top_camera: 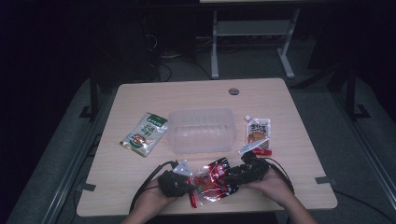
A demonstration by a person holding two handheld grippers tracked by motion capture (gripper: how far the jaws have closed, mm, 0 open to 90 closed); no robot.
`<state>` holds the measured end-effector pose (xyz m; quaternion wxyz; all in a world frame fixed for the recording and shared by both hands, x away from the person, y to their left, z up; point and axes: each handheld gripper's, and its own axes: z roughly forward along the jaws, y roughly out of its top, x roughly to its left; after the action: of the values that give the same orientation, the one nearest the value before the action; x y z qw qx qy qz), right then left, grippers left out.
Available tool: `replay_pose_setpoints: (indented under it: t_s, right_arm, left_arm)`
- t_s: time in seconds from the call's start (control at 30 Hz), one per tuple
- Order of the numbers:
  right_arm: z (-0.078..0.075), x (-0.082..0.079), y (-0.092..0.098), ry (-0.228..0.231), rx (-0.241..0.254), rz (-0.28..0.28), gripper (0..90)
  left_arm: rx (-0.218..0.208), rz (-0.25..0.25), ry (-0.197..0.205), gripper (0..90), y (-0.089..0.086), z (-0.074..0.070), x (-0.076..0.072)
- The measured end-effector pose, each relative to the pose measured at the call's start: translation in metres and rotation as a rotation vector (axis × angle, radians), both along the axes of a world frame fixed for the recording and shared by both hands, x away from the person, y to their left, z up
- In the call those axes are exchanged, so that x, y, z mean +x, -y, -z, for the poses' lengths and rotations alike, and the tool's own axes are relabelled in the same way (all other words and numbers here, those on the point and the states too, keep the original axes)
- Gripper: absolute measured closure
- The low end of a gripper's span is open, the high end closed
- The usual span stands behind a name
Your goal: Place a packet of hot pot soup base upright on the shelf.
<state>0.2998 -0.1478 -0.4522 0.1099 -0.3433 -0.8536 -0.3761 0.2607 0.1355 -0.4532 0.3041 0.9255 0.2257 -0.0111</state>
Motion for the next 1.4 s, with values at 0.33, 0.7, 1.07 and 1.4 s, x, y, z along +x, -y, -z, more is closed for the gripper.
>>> replay_pose_setpoints:
  t_s: [0.33, 0.7, 1.07, 1.4]
  right_arm:
    - [0.002, 0.0, -0.017, 0.018, -0.004, -0.062, 76.4]
    - [-0.005, -0.006, -0.017, 0.081, -0.006, -0.092, 89.8]
    - [-0.02, -0.005, -0.005, 0.11, 0.08, -0.059, 89.9]
    - [-0.04, -0.004, 0.004, 0.152, 0.137, -0.036, 89.9]
  left_arm:
    - [-0.007, 0.0, -0.003, 89.8, 0.0, 0.0, 0.001]
    - [-0.016, 0.032, 0.004, 82.3, -0.001, 0.0, 0.001]
    - [-0.142, 0.002, 0.048, 59.2, -0.03, -0.019, 0.005]
    - [-0.137, -0.017, 0.09, 27.3, -0.072, -0.021, 0.009]
